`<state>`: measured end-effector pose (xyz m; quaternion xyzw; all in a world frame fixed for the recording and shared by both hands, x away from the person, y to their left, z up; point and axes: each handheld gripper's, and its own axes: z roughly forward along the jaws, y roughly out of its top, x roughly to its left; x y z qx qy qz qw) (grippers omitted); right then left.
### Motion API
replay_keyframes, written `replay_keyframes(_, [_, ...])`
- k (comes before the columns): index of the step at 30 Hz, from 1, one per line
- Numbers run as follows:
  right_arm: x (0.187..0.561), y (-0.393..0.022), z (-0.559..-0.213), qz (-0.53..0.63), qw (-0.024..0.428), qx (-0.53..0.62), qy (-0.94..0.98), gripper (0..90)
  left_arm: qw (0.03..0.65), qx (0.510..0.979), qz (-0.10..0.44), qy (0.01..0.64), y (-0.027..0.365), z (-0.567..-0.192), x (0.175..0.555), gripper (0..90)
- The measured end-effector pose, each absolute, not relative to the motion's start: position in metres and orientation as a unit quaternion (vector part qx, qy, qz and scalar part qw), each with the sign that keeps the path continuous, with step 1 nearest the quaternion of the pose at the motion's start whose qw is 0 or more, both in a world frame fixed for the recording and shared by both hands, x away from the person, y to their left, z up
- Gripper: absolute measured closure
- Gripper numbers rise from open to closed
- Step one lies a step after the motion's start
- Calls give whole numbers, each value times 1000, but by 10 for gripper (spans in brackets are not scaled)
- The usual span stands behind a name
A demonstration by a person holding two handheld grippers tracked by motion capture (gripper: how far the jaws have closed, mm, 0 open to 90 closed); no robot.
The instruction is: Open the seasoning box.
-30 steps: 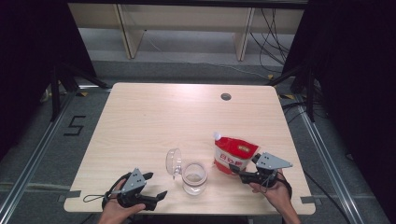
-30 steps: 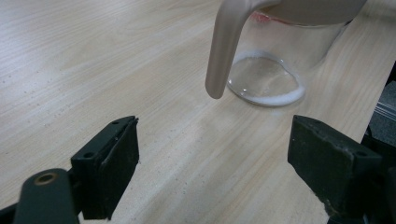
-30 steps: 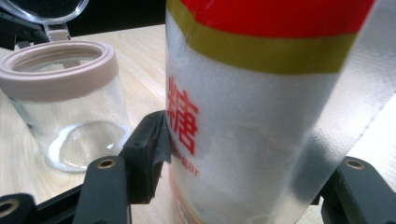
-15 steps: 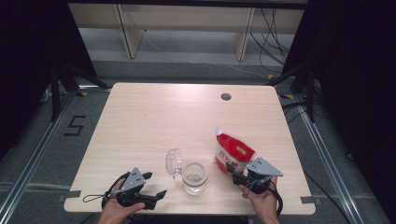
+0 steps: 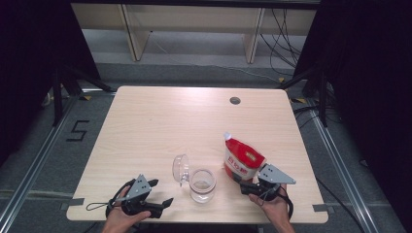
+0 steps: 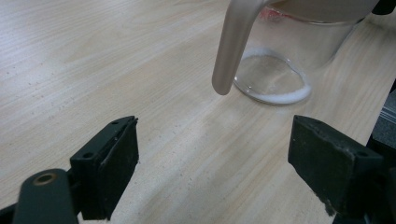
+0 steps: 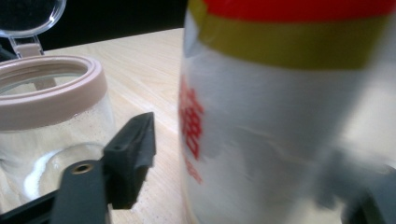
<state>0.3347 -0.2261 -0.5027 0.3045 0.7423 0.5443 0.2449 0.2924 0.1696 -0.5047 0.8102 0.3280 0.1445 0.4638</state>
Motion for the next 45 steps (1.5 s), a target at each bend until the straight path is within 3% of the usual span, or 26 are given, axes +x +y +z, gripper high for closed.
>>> replay_keyframes(3, [339,-226,-508,540,241,302,747,310,468,809,143,327,169,-506,293,159])
replay_keyframes(7, [341,-227,-510,538,235,315,746,281,468,809,142,326,169,-506,293,159])
replay_keyframes(10, [342,-228,-511,547,217,329,739,211,468,809,142,326,168,-506,292,159])
replay_keyframes(14, [348,-231,-514,544,239,305,744,186,469,806,138,335,168,-507,291,159])
replay_keyframes(24, [350,-227,-516,563,236,315,727,291,461,815,143,320,168,-506,293,160])
replay_keyframes(45, [359,-226,-517,585,242,286,719,362,469,810,134,326,165,-505,291,162])
